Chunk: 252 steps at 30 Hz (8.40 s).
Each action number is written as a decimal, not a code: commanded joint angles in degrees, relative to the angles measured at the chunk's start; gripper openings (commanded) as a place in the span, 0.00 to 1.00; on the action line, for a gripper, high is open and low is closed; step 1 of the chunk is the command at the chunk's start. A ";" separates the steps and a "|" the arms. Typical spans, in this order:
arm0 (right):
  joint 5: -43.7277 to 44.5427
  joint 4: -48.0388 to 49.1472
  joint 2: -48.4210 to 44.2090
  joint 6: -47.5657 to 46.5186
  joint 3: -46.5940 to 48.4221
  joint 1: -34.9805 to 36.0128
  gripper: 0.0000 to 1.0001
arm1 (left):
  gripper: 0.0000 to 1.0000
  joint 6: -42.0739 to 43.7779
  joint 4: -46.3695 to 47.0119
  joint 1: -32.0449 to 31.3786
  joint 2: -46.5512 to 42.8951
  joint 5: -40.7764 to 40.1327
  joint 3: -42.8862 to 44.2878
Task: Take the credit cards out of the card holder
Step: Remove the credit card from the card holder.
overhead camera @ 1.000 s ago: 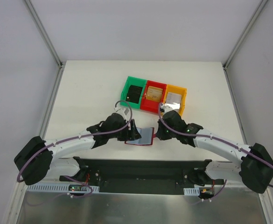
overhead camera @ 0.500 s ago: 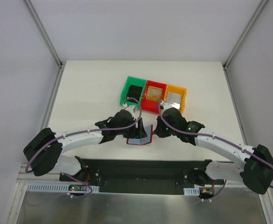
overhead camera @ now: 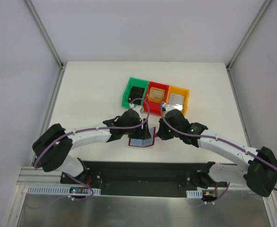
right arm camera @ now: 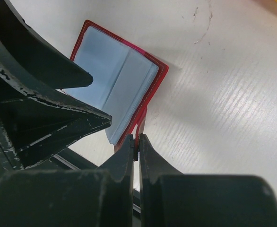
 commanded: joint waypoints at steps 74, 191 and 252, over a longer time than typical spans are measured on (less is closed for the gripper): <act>-1.87 -2.36 -2.89 -1.28 3.33 1.08 0.00 | 0.46 4.21 -6.39 0.61 0.11 -13.25 0.71; -6.44 -7.19 -3.68 -6.38 3.24 -3.05 0.00 | 0.53 9.57 -0.32 -1.67 7.04 1.78 6.85; -6.88 -9.03 -3.94 -7.43 4.12 -3.05 0.00 | 0.42 8.25 -10.08 -2.37 6.17 -16.24 6.76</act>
